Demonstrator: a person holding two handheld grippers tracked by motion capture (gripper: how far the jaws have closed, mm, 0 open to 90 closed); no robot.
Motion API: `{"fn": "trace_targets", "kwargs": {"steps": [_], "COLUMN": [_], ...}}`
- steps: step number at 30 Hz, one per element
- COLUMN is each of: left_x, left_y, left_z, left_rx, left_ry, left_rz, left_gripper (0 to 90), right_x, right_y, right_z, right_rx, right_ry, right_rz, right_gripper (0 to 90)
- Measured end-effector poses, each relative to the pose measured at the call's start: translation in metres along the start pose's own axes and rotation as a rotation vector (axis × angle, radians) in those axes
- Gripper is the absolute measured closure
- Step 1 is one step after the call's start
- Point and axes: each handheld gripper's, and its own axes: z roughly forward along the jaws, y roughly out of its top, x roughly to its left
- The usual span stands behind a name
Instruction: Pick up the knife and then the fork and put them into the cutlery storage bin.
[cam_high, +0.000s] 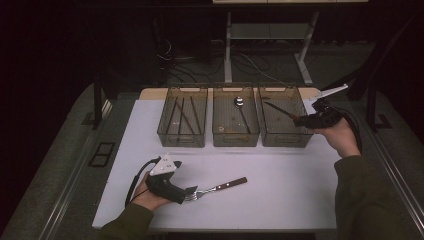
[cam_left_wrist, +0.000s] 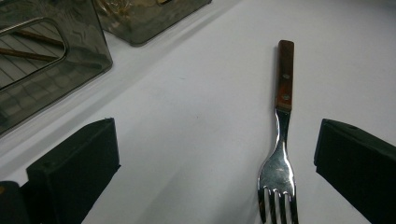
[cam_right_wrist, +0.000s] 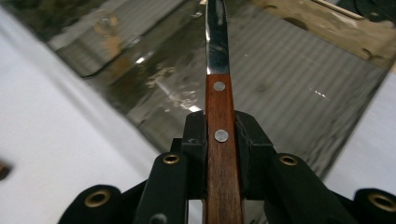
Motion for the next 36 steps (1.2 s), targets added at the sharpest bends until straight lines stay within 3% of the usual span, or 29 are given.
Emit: {"fn": "trace_targets", "kwargs": {"steps": [5, 12, 22, 36], "left_x": [-0.001, -0.001, -0.001, -0.002], "left_y": [0.000, 0.000, 0.000, 0.000], "left_z": [0.001, 0.001, 0.003, 0.004], "left_rx": [0.000, 0.006, 0.014, 0.017], "left_ry": [-0.003, -0.008, -0.023, -0.034], "left_rz": [0.003, 0.008, 0.013, 0.016], "left_gripper": [0.0, 0.0, 0.0, 0.0], "right_x": [-0.013, -0.019, -0.016, -0.010], "right_y": [0.004, 0.006, 0.009, 0.010], "right_z": [0.008, 0.021, 0.045, 0.058], "right_rx": [0.000, 0.028, 0.102, 0.145], "right_ry": [-0.027, -0.054, -0.093, -0.102], "right_rz": [0.058, 0.092, 0.085, 0.078], "right_gripper": [75.7, 75.7, 75.7, 75.6]}}
